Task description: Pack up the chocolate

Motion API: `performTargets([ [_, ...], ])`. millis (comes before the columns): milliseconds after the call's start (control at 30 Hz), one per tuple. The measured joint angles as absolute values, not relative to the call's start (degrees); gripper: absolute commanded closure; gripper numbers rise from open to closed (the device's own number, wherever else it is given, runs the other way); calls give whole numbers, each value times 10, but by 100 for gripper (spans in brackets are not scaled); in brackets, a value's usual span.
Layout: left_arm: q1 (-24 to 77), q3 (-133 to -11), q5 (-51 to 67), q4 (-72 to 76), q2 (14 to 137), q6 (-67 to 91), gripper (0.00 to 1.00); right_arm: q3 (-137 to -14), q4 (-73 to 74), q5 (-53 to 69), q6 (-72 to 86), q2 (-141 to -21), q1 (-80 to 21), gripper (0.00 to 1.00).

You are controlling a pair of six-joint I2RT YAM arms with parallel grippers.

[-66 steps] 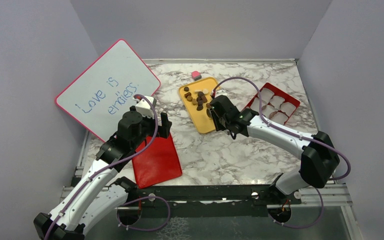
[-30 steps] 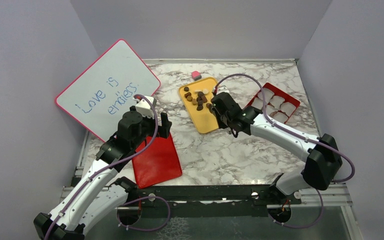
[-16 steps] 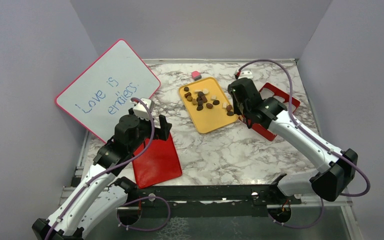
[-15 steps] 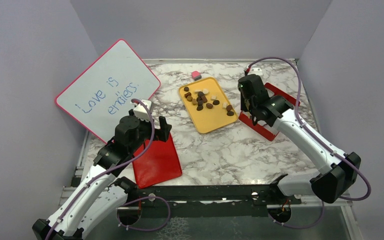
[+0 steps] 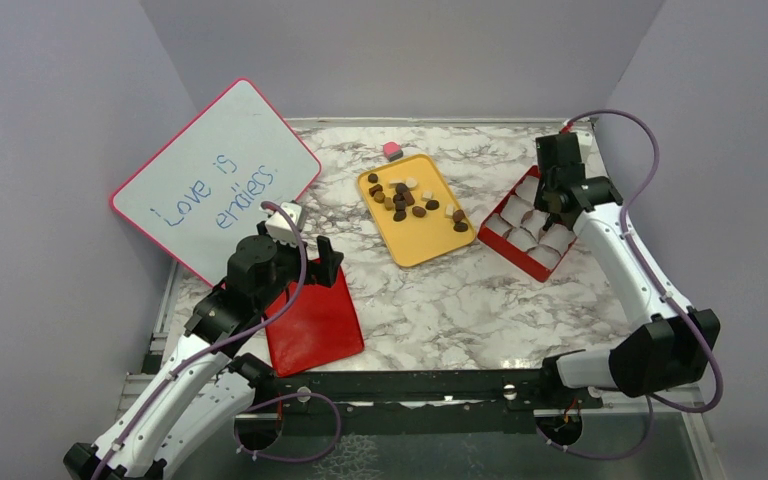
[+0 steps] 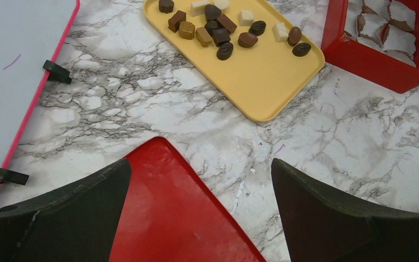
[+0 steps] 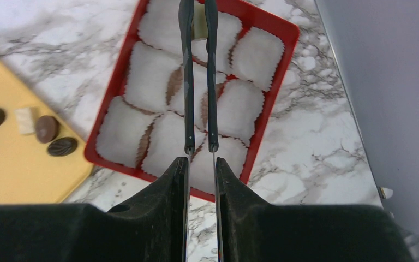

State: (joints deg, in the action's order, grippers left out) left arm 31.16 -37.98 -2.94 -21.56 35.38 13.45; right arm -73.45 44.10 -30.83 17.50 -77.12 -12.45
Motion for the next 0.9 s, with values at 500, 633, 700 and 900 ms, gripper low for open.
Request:
performTargets([
  [500, 320, -379, -29, -216, 348, 134, 1, -677, 423, -301, 170, -835, -34, 76],
  [633, 320, -378, -29, -215, 348, 134, 1, -669, 413, -296, 169, -844, -25, 76],
  [700, 320, -378, -29, -216, 348, 134, 1, -669, 407, -296, 169, -849, -20, 76],
  [900, 320, -378, -29, -216, 348, 134, 1, -669, 394, -295, 169, -859, -8, 72],
])
